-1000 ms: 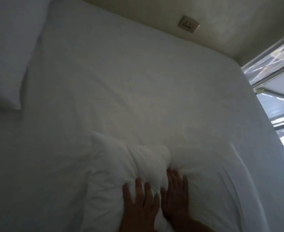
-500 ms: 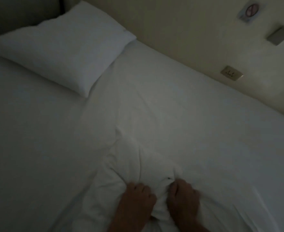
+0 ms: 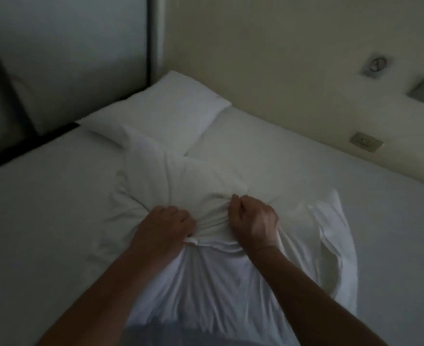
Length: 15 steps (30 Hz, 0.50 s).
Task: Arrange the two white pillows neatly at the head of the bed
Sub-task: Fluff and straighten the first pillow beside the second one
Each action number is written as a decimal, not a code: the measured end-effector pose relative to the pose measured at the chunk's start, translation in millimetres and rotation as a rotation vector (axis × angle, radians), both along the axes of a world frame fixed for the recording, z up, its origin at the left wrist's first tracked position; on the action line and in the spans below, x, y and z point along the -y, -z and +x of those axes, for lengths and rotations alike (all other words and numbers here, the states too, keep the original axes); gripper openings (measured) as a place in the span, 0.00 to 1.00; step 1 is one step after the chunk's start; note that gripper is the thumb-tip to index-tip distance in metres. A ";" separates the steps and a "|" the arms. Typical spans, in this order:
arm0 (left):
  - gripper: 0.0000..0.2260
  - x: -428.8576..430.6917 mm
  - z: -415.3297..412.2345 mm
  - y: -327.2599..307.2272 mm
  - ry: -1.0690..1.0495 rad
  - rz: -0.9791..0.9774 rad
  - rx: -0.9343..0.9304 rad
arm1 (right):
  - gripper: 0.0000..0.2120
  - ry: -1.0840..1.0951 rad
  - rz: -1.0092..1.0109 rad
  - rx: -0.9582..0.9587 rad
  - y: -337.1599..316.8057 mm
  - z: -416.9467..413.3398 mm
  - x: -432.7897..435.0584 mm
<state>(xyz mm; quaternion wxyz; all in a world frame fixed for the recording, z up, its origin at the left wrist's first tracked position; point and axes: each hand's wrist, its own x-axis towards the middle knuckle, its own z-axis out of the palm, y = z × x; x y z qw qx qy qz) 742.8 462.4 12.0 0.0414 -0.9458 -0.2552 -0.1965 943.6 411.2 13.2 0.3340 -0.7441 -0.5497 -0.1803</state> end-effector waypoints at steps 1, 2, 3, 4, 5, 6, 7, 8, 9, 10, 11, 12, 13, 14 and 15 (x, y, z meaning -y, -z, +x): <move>0.03 -10.0 -18.6 -9.0 -0.060 0.068 0.000 | 0.19 -0.043 0.065 0.028 -10.8 -15.8 -15.8; 0.03 -18.0 -38.5 -16.3 -0.129 0.123 -0.008 | 0.20 -0.081 0.125 0.059 -20.3 -33.1 -31.2; 0.04 -24.6 -59.4 -21.4 -0.205 0.159 -0.031 | 0.19 -0.118 0.176 0.086 -27.7 -52.4 -45.7; 0.05 -28.9 -80.5 -24.5 -0.302 0.164 -0.074 | 0.19 -0.161 0.210 0.103 -32.0 -74.0 -58.6; 0.05 -32.0 -99.7 -25.4 -0.409 0.148 -0.130 | 0.19 -0.217 0.216 0.105 -33.0 -98.1 -68.9; 0.06 -32.5 -117.7 -25.3 -0.526 0.098 -0.202 | 0.19 -0.284 0.184 0.102 -29.4 -122.7 -77.3; 0.07 -30.8 -132.5 -23.9 -0.636 0.018 -0.275 | 0.18 -0.351 0.114 0.115 -22.1 -145.9 -83.5; 0.08 -27.3 -143.6 -22.7 -0.725 -0.067 -0.329 | 0.17 -0.415 0.013 0.153 -12.7 -167.4 -88.7; 0.09 -22.8 -151.8 -21.4 -0.779 -0.117 -0.361 | 0.17 -0.468 -0.103 0.197 -4.8 -185.4 -93.6; 0.09 -19.1 -156.8 -21.1 -0.790 -0.119 -0.349 | 0.18 -0.493 -0.220 0.208 -0.3 -198.4 -98.1; 0.08 -17.6 -160.0 -22.9 -0.784 -0.099 -0.299 | 0.20 -0.479 -0.318 0.202 1.4 -206.0 -102.9; 0.07 -19.3 -160.8 -28.5 -0.772 -0.053 -0.204 | 0.21 -0.455 -0.371 0.201 3.0 -207.7 -106.3; 0.06 -23.6 -159.3 -37.2 -0.753 0.013 -0.082 | 0.21 -0.444 -0.386 0.203 5.1 -205.5 -105.8; 0.06 -30.1 -154.6 -46.9 -0.732 0.076 0.043 | 0.21 -0.451 -0.399 0.201 7.1 -201.8 -99.2; 0.09 -37.5 -146.5 -57.8 -0.715 0.108 0.134 | 0.20 -0.474 -0.418 0.189 9.6 -198.5 -86.9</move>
